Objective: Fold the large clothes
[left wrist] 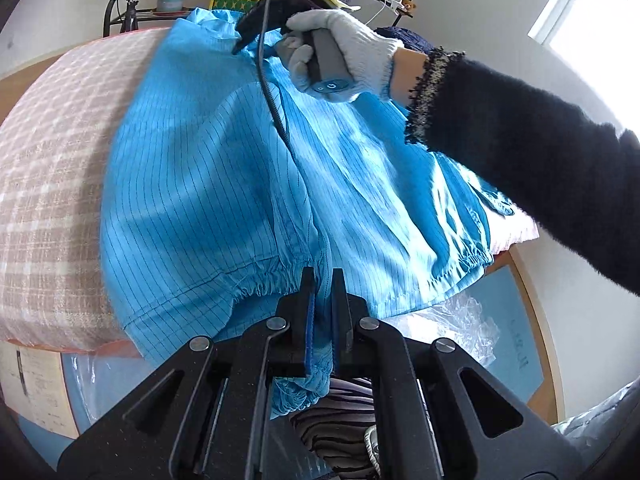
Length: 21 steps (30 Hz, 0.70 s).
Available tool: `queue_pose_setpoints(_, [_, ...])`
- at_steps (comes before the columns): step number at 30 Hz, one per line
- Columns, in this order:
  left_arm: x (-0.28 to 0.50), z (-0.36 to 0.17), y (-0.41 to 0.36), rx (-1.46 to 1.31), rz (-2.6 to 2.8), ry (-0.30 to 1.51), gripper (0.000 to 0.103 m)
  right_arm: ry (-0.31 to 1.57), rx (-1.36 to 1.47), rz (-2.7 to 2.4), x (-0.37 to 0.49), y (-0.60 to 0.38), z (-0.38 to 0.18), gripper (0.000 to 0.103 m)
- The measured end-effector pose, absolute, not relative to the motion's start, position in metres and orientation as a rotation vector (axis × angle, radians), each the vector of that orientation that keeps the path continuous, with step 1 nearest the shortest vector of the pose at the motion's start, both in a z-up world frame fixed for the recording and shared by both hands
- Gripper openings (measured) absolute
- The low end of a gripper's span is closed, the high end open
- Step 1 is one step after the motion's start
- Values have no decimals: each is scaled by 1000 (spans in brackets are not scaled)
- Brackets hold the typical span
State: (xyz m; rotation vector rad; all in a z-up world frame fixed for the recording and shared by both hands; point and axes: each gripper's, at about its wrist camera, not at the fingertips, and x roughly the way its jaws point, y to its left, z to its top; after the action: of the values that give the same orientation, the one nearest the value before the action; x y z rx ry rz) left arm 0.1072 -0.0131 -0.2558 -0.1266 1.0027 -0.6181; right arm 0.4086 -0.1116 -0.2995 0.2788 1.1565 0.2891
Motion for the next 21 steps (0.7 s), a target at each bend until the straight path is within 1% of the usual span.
queue_pose_setpoints(1, [107,-256,-14,-123,-620,1004,4,1163,281,312,412,-108,-301,6])
queue_pose_setpoints(2, [107,-257,-14,-116,-622,1006,4,1160,284,313,412,-108,-301,2])
queue_pose_setpoints(5, [107,-259,-16,-104,-624,1012,4,1085,224,247,412,-114,-289,2])
queue_pose_setpoints(8, [109,-263,-16,-108,-622,1033,4,1076,236,227,406,-130,-293,2])
queue_pose_setpoints(11, [107,-262,-15,-99,-625,1049,5,1099,282,276,400,-135,-293,10])
queue_pose_setpoints(13, [102,-258,-14,-95,-637,1041,6,1081,313,273,391,-145,-284,16])
queue_pose_setpoints(15, [93,-251,-13,-82,-649,1036,12,1067,342,276,379,-154,-275,28])
queue_pose_setpoints(16, [88,-249,-13,-84,-660,1036,19,1059,361,291,372,-160,-268,30])
queue_pose_setpoints(17, [81,-246,-11,-91,-673,1032,22,1052,369,303,365,-165,-261,30])
queue_pose_setpoints(21, [51,-236,-3,-81,-691,1030,25,1014,368,358,324,-184,-229,31])
